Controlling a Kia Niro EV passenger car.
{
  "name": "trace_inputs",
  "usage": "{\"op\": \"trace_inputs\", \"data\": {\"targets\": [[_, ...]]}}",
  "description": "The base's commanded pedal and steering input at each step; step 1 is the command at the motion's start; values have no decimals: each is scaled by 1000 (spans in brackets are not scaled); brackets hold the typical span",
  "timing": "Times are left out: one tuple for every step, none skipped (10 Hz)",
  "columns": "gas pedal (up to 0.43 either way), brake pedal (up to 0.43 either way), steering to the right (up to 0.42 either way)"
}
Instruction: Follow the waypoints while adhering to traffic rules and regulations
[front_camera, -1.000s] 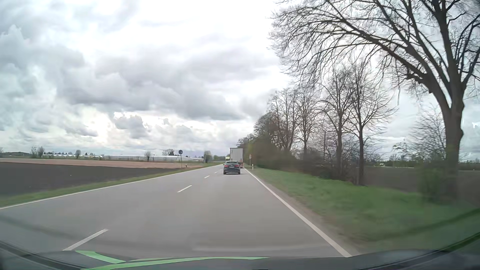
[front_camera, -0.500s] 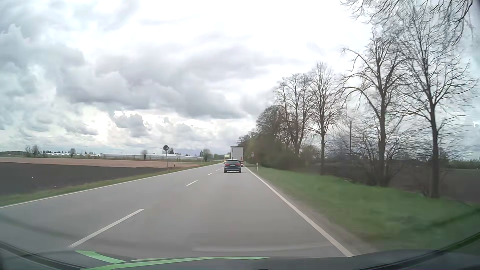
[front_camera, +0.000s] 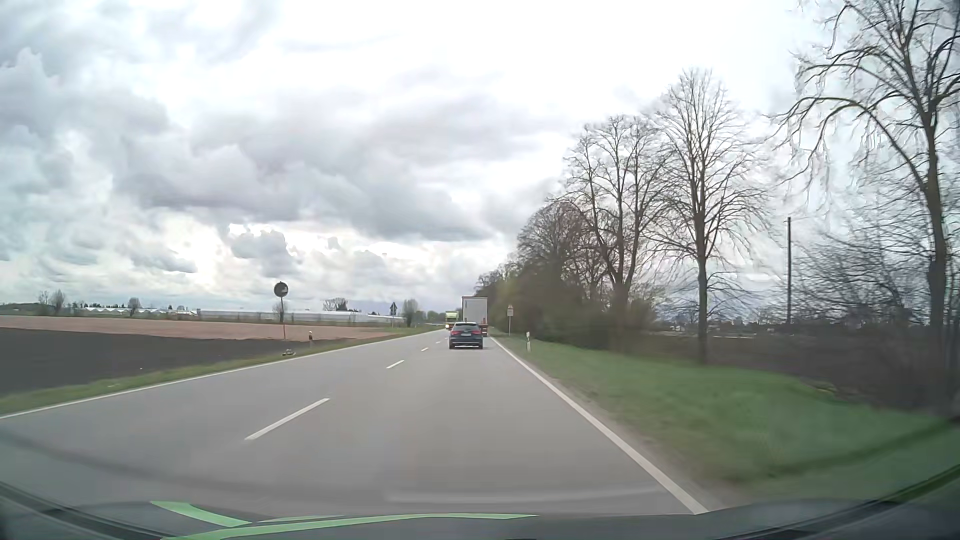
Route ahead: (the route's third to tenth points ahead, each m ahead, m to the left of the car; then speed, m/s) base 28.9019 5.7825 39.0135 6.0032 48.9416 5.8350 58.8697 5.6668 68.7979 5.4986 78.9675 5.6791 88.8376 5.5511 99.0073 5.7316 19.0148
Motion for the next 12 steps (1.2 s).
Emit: {"op": "trace_inputs", "data": {"targets": [[157, 0, 2], [157, 0, 2], [157, 0, 2], [157, 0, 2], [157, 0, 2], [157, 0, 2], [157, 0, 2], [157, 0, 2], [157, 0, 2], [157, 0, 2], [157, 0, 2], [157, 0, 2]]}}
